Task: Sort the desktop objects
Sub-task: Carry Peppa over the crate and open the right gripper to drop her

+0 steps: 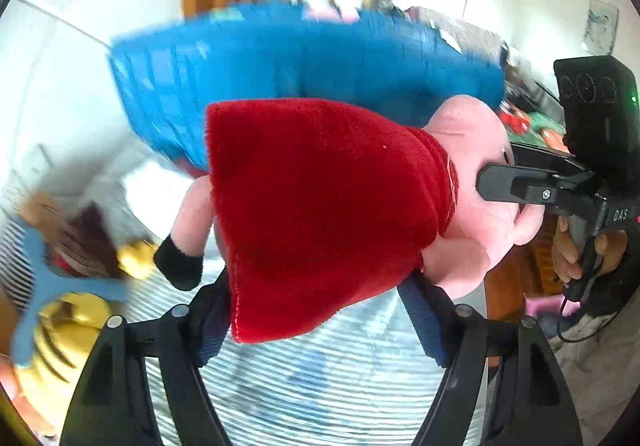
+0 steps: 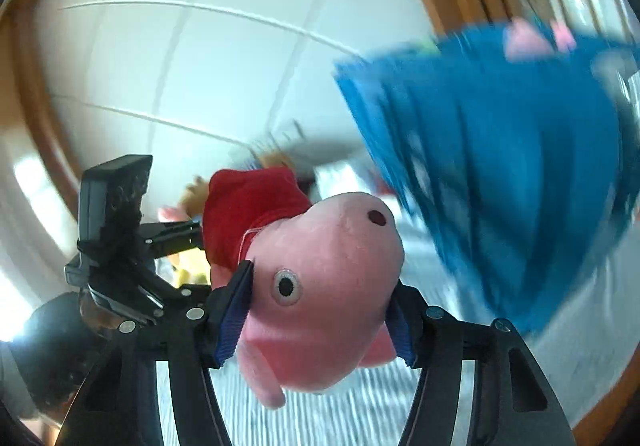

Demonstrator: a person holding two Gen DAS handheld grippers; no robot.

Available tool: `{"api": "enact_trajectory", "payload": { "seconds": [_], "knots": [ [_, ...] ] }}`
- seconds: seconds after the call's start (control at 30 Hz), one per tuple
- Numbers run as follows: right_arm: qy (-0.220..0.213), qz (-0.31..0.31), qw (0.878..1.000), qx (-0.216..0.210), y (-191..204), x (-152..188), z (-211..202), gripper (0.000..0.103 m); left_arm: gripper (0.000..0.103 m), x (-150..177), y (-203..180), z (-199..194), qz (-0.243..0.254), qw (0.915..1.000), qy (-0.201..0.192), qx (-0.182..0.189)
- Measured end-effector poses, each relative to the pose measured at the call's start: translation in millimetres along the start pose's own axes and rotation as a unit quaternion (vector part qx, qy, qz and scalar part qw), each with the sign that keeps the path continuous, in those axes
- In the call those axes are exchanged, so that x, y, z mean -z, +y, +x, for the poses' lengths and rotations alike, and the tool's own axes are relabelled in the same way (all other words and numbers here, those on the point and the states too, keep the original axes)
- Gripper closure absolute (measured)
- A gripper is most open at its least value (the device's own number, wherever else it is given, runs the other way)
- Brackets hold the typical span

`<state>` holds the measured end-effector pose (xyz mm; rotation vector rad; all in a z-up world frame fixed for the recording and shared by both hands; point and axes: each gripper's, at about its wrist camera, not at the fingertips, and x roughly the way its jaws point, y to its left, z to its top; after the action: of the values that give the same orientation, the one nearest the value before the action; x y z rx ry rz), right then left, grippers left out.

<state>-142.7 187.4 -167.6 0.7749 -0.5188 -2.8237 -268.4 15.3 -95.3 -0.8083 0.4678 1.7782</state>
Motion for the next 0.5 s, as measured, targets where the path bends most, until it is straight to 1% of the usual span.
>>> {"api": "enact_trajectory", "payload": {
  "seconds": [0.13, 0.2, 0.27, 0.37, 0.43, 0.5],
  "knots": [
    [-0.033, -0.043, 0.998, -0.015, 22.5, -37.6, -19.9, 0.043, 0.027, -22.5, -3.5, -43.1, -0.003, 0.9985, -0.045, -0.032],
    [-0.051, -0.056, 0.997, -0.021, 30.3, -54.3, -33.5, 0.043, 0.027, -34.1, -4.8, -61.8, -0.004, 0.9967, -0.072, -0.036],
    [-0.066, -0.067, 0.995, -0.023, 36.4, -67.6, -46.7, 0.043, 0.027, -42.8, -0.8, -69.2, -0.005, 0.9952, -0.092, -0.034],
    [-0.081, -0.082, 0.993, -0.019, 43.7, -82.4, -64.2, 0.043, 0.027, -51.7, -6.3, -84.7, 0.0, 0.9942, -0.102, -0.036],
    [-0.088, -0.091, 0.992, -0.013, 48.3, -92.0, -71.2, 0.043, 0.027, -63.3, -6.3, -83.9, 0.005, 0.9937, -0.106, -0.034],
    [-0.095, -0.089, 0.991, -0.007, 43.9, -99.1, -79.2, 0.043, 0.027, -78.6, -8.4, -81.5, 0.012, 0.9932, -0.112, -0.031]
  ]
}}
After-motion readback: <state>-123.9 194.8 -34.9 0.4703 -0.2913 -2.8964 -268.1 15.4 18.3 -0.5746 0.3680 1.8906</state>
